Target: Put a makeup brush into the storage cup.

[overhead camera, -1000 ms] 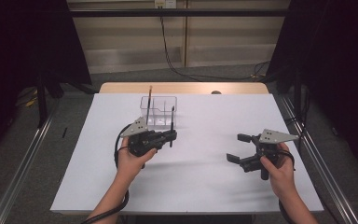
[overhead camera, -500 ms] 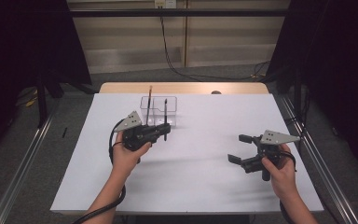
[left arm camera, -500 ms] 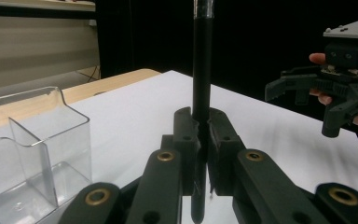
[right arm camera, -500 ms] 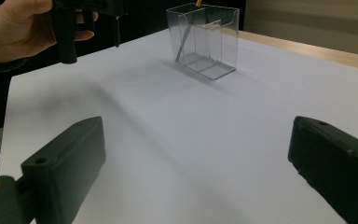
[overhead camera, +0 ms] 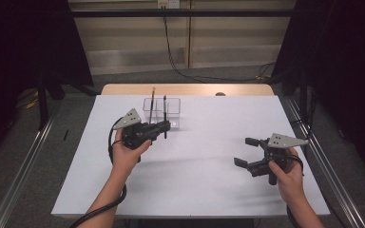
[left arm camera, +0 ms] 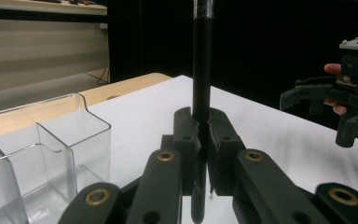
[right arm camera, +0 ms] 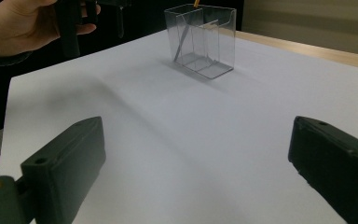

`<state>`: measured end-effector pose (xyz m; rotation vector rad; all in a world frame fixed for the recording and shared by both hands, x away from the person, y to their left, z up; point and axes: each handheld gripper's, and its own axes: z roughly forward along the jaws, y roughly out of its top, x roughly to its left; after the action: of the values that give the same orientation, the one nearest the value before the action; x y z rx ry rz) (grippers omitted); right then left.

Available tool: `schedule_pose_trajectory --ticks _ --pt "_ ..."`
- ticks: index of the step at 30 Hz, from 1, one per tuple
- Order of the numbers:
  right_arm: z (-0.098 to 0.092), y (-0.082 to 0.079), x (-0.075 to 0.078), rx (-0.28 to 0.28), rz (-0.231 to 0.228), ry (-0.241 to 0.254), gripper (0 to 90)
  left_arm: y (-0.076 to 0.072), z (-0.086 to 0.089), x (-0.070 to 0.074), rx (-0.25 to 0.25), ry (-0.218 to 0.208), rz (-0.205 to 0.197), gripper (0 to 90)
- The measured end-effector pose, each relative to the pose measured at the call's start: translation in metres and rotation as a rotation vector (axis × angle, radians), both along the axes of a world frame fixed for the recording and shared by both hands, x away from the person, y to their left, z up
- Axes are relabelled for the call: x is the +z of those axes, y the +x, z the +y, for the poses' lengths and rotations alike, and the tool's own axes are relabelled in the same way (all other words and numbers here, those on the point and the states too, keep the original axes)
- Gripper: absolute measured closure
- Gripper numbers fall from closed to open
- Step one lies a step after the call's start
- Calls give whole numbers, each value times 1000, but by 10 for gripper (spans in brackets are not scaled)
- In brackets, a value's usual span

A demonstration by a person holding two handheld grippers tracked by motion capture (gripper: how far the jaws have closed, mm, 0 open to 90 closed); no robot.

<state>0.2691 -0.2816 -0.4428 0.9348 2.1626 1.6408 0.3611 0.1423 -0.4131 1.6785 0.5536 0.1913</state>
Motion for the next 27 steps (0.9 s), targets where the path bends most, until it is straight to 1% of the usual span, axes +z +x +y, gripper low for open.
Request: schedule_pose_trajectory --ticks 10,20,27 --pt "-3 -1 0 -10 1 0 38 6 4 4 28 -10 -3 837" --pt "-3 -1 -1 -9 3 -11 38 18 10 16 66 -23 -19 837" --pt "-5 -3 0 -12 1 -8 38 26 12 21 87 -29 -19 837"
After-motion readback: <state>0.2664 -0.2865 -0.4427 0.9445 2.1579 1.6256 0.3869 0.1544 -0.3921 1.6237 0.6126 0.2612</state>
